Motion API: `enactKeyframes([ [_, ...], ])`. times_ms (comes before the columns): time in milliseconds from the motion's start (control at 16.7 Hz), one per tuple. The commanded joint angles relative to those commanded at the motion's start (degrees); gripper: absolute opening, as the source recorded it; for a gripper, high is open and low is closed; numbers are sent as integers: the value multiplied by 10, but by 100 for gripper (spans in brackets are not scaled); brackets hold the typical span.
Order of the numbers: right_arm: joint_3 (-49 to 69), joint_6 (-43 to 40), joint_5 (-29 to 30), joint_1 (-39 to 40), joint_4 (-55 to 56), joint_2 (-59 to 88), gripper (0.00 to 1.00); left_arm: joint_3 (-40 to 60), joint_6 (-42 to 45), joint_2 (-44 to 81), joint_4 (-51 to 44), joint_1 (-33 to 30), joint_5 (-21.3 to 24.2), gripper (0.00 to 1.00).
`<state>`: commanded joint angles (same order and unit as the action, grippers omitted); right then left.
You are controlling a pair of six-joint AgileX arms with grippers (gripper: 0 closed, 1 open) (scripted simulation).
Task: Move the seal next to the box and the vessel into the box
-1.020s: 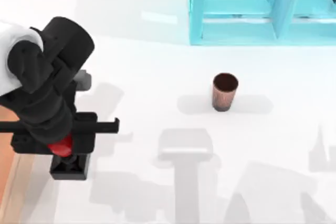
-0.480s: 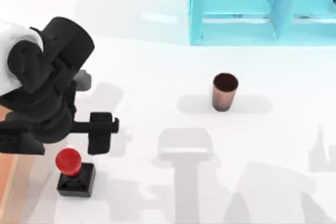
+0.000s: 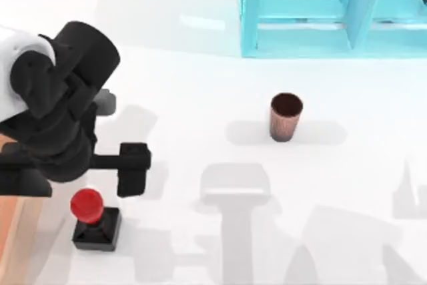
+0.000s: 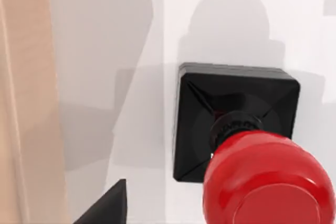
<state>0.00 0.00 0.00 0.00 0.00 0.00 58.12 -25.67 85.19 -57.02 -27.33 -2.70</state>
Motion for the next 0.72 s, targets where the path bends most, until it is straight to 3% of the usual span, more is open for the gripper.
enactKeyframes([
  [720,0,0,0,0,0,0,100,219,-3,-8,-227,-3,0,100],
])
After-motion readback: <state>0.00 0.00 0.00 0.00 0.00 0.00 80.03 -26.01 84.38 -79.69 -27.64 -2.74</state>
